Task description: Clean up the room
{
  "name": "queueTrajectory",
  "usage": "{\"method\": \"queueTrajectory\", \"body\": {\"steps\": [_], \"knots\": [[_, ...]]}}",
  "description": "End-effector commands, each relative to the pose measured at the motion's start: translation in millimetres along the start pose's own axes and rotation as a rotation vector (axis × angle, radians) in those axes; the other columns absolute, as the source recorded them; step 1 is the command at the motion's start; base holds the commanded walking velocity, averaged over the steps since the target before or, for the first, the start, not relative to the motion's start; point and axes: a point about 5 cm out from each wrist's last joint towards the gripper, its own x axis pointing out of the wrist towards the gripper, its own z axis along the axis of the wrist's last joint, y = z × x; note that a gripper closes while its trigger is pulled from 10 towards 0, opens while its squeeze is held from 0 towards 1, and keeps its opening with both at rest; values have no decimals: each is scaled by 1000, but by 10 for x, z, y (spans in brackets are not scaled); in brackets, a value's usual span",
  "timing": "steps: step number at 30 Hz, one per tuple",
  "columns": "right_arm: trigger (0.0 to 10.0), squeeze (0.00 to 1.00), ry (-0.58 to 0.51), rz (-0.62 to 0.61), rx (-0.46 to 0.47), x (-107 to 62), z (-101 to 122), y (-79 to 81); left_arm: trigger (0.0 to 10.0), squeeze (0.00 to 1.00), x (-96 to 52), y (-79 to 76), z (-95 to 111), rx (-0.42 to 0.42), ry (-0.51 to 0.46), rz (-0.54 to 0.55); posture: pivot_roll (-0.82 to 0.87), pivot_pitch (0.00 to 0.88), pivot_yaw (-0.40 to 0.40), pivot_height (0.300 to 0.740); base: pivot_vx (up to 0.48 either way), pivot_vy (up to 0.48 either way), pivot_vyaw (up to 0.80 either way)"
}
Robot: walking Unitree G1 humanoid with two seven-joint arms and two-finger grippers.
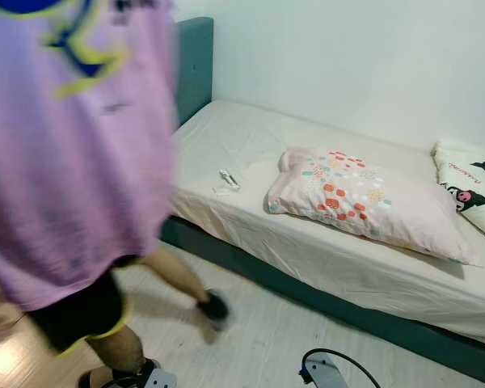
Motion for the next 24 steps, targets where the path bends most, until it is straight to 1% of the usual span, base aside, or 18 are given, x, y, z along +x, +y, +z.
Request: {"method": "queueTrajectory", "body": {"steps": [1, 3, 4, 6, 8, 18, 21, 24], "knots": [[10000, 0, 57, -69, 221, -36, -630, -123, 10000, 0, -16, -18, -141, -30, 37, 22, -31, 0, -105, 738, 0, 0, 0], [10000, 0, 59, -73, 207, -36, -625, -134, 10000, 0, -16, -19, -142, -35, 37, 24, -30, 0, -107, 738, 0, 0, 0], [10000, 0, 61, -77, 183, -37, -621, -143, 10000, 0, -16, -20, -142, -37, 37, 24, -29, 0, -108, 738, 0, 0, 0], [10000, 0, 52, -86, 191, -37, -610, -157, 10000, 0, -16, -21, -142, -40, 37, 24, -28, 0, -109, 738, 0, 0, 0], [10000, 0, 53, -89, 177, -37, -610, -156, 10000, 0, -16, -21, -141, -45, 39, 23, -28, 0, -109, 738, 0, 0, 0], [10000, 0, 45, -71, 179, -31, -565, -146, 10000, 0, -15, -11, -136, -40, 44, 24, -25, 0, -105, 738, 0, 0, 0], [10000, 0, 31, -66, 185, -31, -551, -149, 10000, 0, -15, -7, -132, -46, 37, 30, -25, 0, -102, 738, 0, 0, 0], [10000, 0, 9, -63, 202, -31, -527, -163, 10000, 0, -16, -2, -117, -64, 11, 38, -25, 0, -99, 738, 0, 0, 0]]}}
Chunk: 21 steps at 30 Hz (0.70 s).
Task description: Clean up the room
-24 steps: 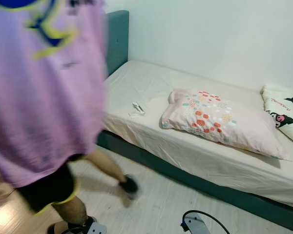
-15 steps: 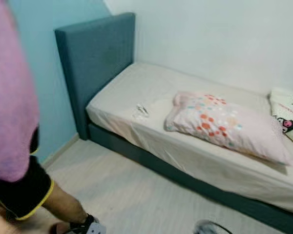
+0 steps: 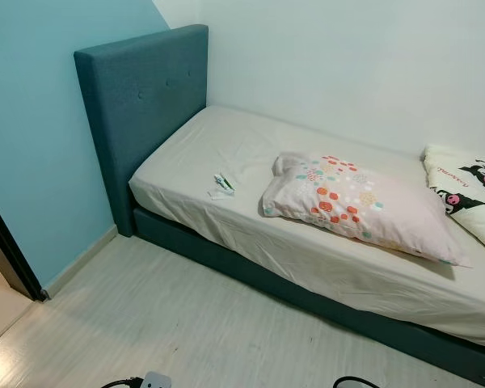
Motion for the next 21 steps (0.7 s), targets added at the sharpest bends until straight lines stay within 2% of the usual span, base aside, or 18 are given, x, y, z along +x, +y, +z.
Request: {"method": "queueTrajectory", "body": {"steps": [1, 3, 5, 9, 13, 15, 17, 19, 21], "knots": [[10000, 0, -23, -5, 37, -1, 49, -40, 10000, 0, -7, -39, -33, -35, -12, 1, -25, 0, -97, 738, 0, 0, 0], [10000, 0, -25, -5, 48, 0, 62, -44, 10000, 0, -9, -35, -22, -45, -30, 7, -24, 0, -97, 738, 0, 0, 0], [10000, 0, -39, 0, 104, 1, 101, -52, 10000, 0, -11, -27, -5, -42, -55, 20, -21, 0, -96, 738, 0, 0, -744], [10000, 0, -77, 5, 158, 1, 210, -73, 10000, 0, -14, -17, 21, -16, -85, 34, -19, 0, -95, 738, 0, 0, -753], [10000, 0, -90, 7, 165, 0, 246, -77, 10000, 0, -15, -14, 26, -14, -91, 37, -18, 0, -96, 738, 0, 0, -752], [10000, 0, -105, 10, 156, 0, 308, -79, 10000, 0, 2, 221, 296, -28, -152, 34, -19, 0, -95, 738, 0, 0, 0], [10000, 0, -105, 10, 156, 0, 308, -79, 10000, 0, 2, 221, 296, -28, -152, 34, -19, 0, -95, 738, 0, 0, 0], [10000, 0, -126, 26, 165, -2, 381, -66, 10000, 0, -1, 305, 443, -42, -195, 16, -19, 0, -97, 738, 0, 0, 0], [10000, 0, -137, 34, 172, -3, 420, -61, 10000, 0, -3, 301, 462, -44, -210, 13, -19, 0, -98, 738, 0, 0, 0]]}}
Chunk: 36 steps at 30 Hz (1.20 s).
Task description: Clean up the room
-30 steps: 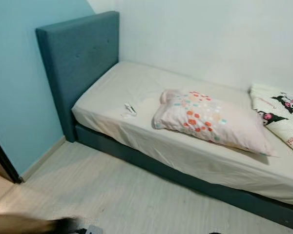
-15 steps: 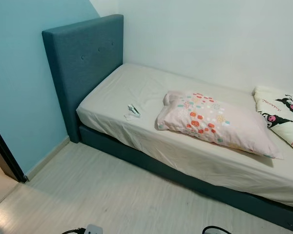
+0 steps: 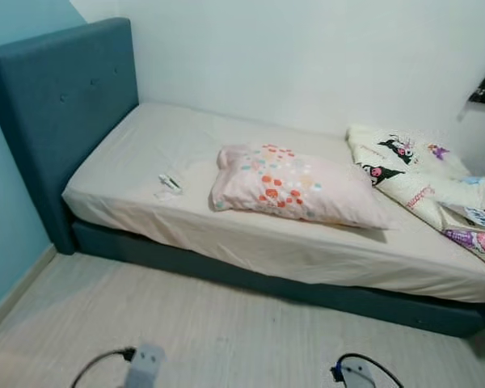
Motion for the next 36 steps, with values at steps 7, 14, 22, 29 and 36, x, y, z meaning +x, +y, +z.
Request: {"method": "queueTrajectory", "body": {"steps": [7, 14, 22, 29, 36], "knots": [[10000, 0, -75, 28, 30, 8, 210, 11, 10000, 0, 11, -23, 105, -15, -68, -7, -19, 0, -98, 738, 372, 0, 0], [10000, 0, -85, 38, 2, 8, 198, 36, 10000, 0, 39, -31, 309, -18, -140, -16, -19, 0, -100, 738, 480, 0, 0], [10000, 0, -164, 65, -84, 10, 367, 169, 10000, 0, 70, -103, 803, -17, -303, -54, -26, 0, -95, 738, 480, 0, 0], [10000, 0, -245, 86, -136, -7, 637, 184, 10000, 0, 64, -179, 1024, -14, -377, -82, -29, 0, -91, 738, 480, 0, 0], [10000, 0, -257, 87, -128, -10, 668, 196, 10000, 0, 56, -220, 1111, -17, -411, -112, -27, 0, -91, 738, 480, 0, 0]]}}
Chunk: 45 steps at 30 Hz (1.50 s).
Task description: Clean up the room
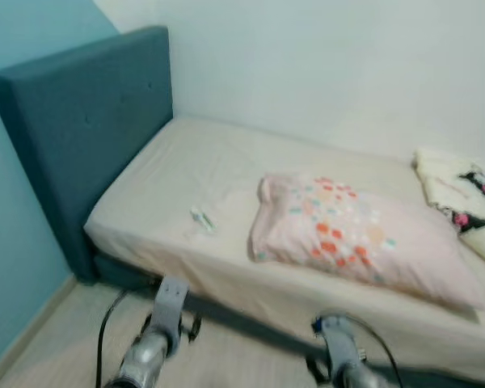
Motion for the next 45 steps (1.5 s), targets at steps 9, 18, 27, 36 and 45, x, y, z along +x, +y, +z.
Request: {"method": "queueTrajectory", "body": {"steps": [9, 18, 27, 36, 45], "knots": [[10000, 0, 11, -16, -11, 3, 25, -45, 10000, 0, 73, -166, 218, 42, -86, -85, -29, 0, -82, 738, 480, 0, 0], [10000, 0, 17, -19, 7, 2, 9, -39, 10000, 0, 92, -139, 303, 68, -114, -83, -31, 0, -78, 738, 480, 0, 0], [10000, 0, 40, -45, 37, 2, -6, -56, 10000, 0, 86, -141, 307, 97, -120, -117, -30, 0, -73, 738, 473, 0, 0], [10000, 0, 76, -68, 62, -9, -62, -91, 10000, 0, 73, -192, 273, 279, -94, -223, -30, 0, -71, 713, 47, 0, 0], [10000, 0, 95, -88, 98, -30, -131, -140, 10000, 0, 30, -216, 106, 479, 4, -334, -33, 0, -63, 678, 0, 0, 0]]}}
